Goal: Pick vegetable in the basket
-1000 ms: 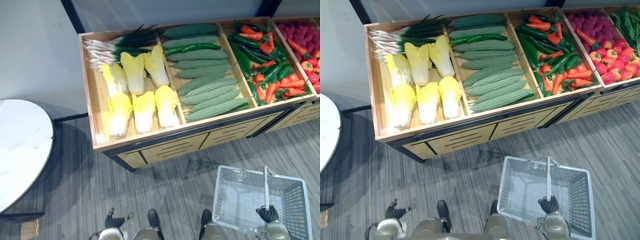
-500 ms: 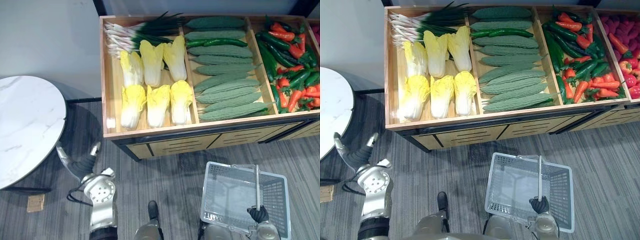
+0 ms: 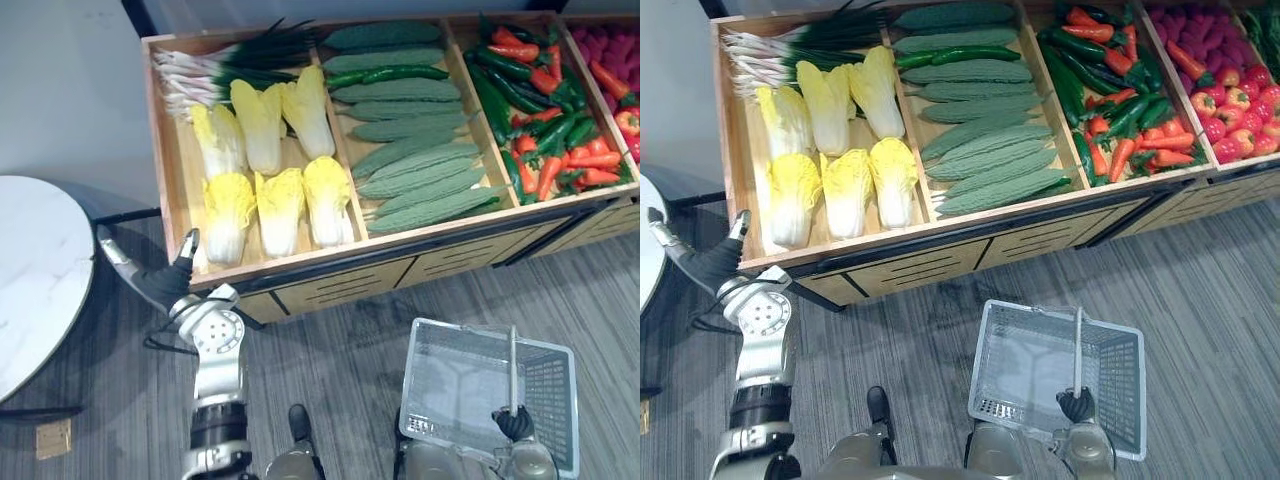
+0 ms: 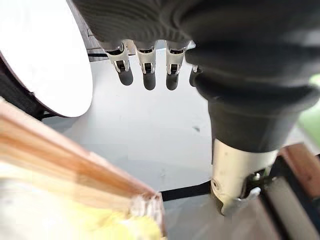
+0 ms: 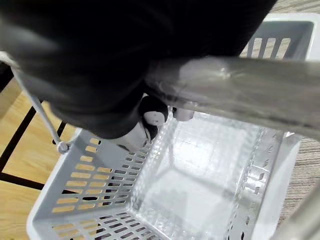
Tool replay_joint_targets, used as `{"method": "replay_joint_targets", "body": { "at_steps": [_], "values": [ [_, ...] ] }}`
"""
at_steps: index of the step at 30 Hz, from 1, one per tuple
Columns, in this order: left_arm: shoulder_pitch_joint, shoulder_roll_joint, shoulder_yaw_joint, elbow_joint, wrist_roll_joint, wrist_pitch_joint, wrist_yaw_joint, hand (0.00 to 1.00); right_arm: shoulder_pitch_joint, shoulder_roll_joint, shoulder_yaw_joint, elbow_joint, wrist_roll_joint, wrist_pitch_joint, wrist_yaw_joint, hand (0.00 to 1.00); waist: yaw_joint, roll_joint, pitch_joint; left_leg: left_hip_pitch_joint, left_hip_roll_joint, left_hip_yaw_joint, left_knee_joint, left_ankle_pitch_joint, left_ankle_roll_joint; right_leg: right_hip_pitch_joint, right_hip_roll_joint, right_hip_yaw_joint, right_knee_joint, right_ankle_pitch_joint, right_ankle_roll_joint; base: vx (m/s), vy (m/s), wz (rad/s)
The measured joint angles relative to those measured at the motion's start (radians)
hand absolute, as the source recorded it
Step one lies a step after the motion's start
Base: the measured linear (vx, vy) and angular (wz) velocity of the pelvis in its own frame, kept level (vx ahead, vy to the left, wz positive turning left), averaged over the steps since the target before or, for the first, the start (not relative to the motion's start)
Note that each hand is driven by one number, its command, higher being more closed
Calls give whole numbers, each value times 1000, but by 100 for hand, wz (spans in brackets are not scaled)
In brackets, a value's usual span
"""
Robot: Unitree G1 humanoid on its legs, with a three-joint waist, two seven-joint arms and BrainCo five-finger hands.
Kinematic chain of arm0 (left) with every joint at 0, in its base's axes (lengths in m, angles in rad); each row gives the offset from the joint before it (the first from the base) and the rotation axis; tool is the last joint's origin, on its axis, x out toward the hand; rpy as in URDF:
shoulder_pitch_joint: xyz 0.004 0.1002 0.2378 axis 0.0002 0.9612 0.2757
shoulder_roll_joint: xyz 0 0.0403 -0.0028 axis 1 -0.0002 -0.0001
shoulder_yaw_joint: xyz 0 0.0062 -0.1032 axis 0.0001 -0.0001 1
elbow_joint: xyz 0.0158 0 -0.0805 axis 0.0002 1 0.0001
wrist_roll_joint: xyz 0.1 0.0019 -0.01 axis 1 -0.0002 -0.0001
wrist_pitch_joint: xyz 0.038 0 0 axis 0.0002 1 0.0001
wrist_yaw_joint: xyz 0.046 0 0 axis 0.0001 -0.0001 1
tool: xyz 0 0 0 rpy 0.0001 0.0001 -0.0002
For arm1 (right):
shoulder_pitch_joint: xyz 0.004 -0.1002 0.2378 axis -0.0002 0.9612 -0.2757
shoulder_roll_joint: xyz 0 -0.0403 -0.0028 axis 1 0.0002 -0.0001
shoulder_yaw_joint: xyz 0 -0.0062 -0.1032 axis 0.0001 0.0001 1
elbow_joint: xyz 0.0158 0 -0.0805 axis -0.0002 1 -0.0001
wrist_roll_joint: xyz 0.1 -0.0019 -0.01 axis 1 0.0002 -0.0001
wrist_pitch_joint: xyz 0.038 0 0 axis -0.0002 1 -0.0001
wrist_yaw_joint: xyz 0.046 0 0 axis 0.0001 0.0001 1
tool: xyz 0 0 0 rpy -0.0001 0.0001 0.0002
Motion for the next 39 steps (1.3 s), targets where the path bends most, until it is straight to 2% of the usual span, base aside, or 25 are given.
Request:
{"method": "replay_joint_targets", "body": {
  "at_steps": [3,8,10,18,26,39],
  "values": [
    [-37,23,20,31,0,13,4,0,-14,0,27,-6,-8,-6,1,100,-12,-14,16,-13,1,22,0,1,0,-21,2,28,-11,16,7,-18,0,-22],
    [-93,63,67,156,-7,26,28,0,-31,-1,52,-8,-9,-13,0,100,-21,-18,25,-14,4,44,0,1,0,-33,9,52,-31,32,-2,20,-10,-19],
    [-106,70,70,181,-11,47,29,0,-32,-1,54,-6,-9,-15,0,100,-27,-20,29,-14,7,45,0,1,0,-35,12,60,-30,33,-1,25,-23,-7],
    [-165,111,80,196,-7,82,28,0,-44,-1,74,-37,-9,-24,-4,100,-23,-42,67,-29,8,70,0,-2,-3,-73,16,106,-33,60,1,-18,-8,-14],
    [-176,143,80,339,-6,111,-1,0,-50,-5,90,-38,-9,-27,-13,100,-21,-40,73,-32,5,79,0,-1,-3,-84,15,105,-31,60,1,7,-8,-3],
    [-266,220,99,441,0,151,-46,0,-67,-7,95,-38,-9,-37,-15,100,-21,-37,104,-33,5,90,0,-1,-3,-91,16,117,-30,60,1,4,-4,-1]
  ]
}}
